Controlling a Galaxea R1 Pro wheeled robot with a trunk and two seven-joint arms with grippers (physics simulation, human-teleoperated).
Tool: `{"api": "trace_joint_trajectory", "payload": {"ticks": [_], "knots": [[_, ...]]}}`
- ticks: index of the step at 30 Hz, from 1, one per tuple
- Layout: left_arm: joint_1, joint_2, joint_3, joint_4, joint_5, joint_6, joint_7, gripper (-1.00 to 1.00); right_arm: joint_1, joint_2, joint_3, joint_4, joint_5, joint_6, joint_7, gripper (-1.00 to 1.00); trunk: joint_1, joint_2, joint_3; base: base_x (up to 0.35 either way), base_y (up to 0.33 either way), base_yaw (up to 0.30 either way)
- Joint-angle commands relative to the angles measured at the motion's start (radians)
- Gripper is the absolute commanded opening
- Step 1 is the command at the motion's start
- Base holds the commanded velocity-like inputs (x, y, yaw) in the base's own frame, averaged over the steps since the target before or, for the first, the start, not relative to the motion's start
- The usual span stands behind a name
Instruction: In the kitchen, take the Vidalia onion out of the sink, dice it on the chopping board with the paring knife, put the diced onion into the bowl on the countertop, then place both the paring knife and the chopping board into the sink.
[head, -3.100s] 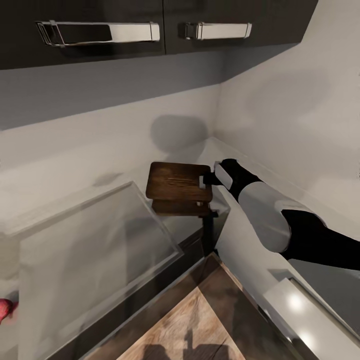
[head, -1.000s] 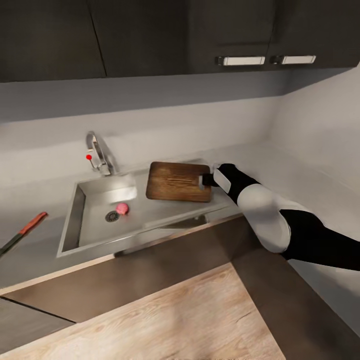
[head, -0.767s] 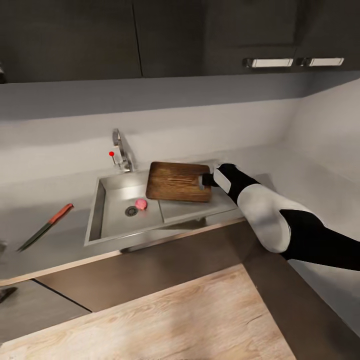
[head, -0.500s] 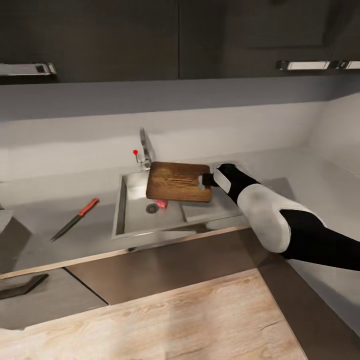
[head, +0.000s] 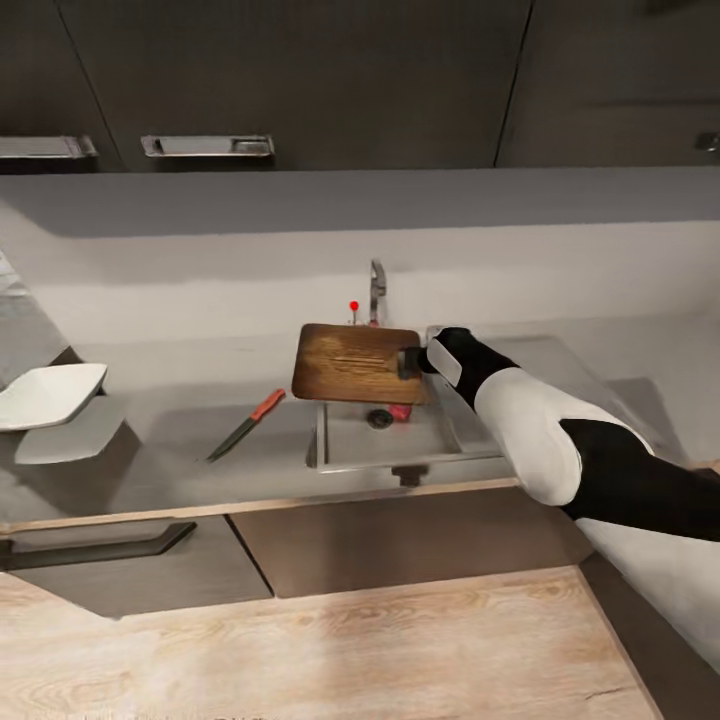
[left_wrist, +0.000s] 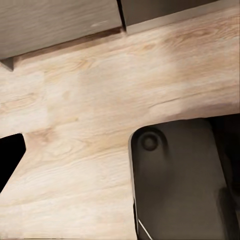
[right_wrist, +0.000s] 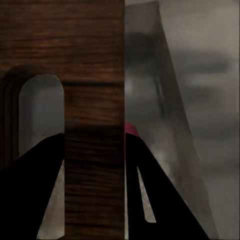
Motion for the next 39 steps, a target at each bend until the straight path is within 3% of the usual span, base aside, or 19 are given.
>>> {"api": "trace_joint_trajectory", "payload": {"ticks": [1, 13, 23, 39], "knots": [[0.0, 0.0, -0.002, -0.001, -0.01, 0.0, 0.01, 1.0, -0.001, 0.001, -0.014, -0.002, -0.003, 0.003, -0.006, -1.0, 0.001, -0.002, -0.001, 0.0, 0.307, 0.251], [0.0, 0.0, -0.002, 0.0, -0.01, 0.0, 0.01, 1.0, -0.001, 0.001, -0.014, -0.002, -0.003, 0.003, -0.006, -1.0, 0.001, -0.002, 0.01, 0.0, 0.287, 0.251], [0.0, 0.0, -0.002, 0.0, -0.009, 0.0, 0.01, 1.0, -0.001, 0.001, -0.015, 0.001, -0.002, 0.003, -0.006, -1.0, 0.001, -0.002, 0.018, 0.0, 0.038, 0.25], [0.0, 0.0, -0.002, 0.001, -0.009, 0.0, 0.01, 1.0, -0.001, 0.001, -0.015, 0.007, -0.002, 0.003, -0.006, -1.0, 0.001, -0.002, 0.019, 0.0, 0.011, 0.02]]}}
